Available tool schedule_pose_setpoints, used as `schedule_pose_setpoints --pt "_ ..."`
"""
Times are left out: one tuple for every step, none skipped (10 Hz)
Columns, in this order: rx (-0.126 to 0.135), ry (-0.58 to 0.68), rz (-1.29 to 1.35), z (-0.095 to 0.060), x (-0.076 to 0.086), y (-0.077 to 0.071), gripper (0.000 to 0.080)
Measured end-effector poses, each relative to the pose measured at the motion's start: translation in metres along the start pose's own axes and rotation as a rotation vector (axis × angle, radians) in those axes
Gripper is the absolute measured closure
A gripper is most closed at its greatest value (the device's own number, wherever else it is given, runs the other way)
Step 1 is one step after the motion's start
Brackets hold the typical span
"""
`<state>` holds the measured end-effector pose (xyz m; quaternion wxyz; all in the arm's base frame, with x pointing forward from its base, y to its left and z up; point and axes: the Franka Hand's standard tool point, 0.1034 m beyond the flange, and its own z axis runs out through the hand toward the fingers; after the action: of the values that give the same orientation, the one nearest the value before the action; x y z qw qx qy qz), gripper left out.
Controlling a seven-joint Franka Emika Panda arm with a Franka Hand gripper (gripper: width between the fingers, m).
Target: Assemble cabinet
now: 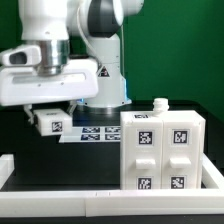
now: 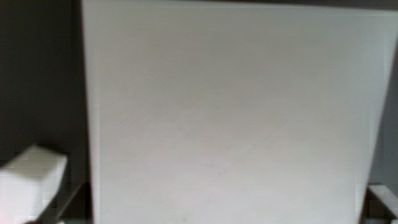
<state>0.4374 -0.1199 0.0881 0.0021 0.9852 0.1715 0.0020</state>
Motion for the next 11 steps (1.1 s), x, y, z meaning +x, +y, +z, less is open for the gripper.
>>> schedule_pose_setpoints --pt "0.014 0.002 0.01 -0.024 0.016 -0.011 0.0239" --pt "0.02 0.009 0.047 -0.044 0.032 -0.02 0.0239" --pt "0.021 0.022 0.074 -0.063 0.052 -0.031 0.0239" --pt "0.02 0.032 0.11 -0.075 0.071 -0.043 0.0239" --pt "0.023 0.03 0.159 -0.08 0.085 -0.051 0.0239" --pt "0.022 0.033 0.133 -0.079 0.086 -0.052 0.0239" --pt "0.023 0.03 0.137 -0.078 0.084 -0.051 0.0239" --pt "0.023 0.03 0.136 -0.078 0.085 -0.051 0.0239" --pt "0.023 0.029 0.136 -0.078 0.084 -0.051 0.0239" --pt "0.024 0.028 0.134 -0.078 0.085 -0.052 0.0239" --pt "0.033 0.016 0.118 -0.085 0.093 -0.061 0.0239"
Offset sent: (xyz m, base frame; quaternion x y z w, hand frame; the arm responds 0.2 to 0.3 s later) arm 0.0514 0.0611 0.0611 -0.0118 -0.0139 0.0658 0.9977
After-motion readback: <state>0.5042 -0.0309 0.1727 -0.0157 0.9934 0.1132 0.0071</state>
